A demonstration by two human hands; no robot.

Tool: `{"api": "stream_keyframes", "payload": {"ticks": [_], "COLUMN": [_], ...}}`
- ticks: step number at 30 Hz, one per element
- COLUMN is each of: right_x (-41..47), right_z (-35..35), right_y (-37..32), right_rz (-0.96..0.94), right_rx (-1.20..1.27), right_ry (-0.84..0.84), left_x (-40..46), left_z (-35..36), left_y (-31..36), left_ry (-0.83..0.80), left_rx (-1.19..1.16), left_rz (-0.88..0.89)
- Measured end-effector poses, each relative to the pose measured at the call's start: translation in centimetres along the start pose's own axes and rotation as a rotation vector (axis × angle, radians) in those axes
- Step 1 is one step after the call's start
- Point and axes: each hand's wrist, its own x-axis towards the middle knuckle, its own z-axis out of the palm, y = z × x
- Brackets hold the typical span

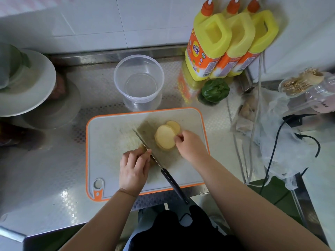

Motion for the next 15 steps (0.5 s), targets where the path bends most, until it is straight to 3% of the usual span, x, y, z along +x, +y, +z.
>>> {"api": "stream_keyframes", "payload": {"ticks": [3, 5, 7, 9, 11, 15], "right_x": [0.3, -0.9, -3.2, -5.6, -6.9, -7.0], "right_z": [-0.1, -0.5, -0.4, 0.5, 1.8, 4.0], "right_y": [0.3, 0.3, 0.1, -0.1, -0.3, -0.6], "right_rz": [0.080, 0.080, 0.001, -0.064, -0.108, -0.212], "right_rx": [0.087, -0.033, -0.232, -0.291, -0.311, -0.306], "right_ry": [0.040, 0.102, 0.000, -0.251, -0.393, -0.276], "left_x": [0.0, 0.0, 0.0, 0.0, -0.1, 0.3], "left_z": [0.0, 0.0, 0.1, 0.3, 0.2, -0.6], "left_y": [-0.1, -0.1, -0.1, -0.1, 0.0, 0.4], "left_ry": [0.001, 0.006, 0.013, 0.013, 0.008, -0.001], "left_rx": [-0.003, -0.009, -0.010, -0.009, -0.018, -0.109], "left_rz": [0.010, 0.010, 0.004, -0.009, -0.030, -0.092]}}
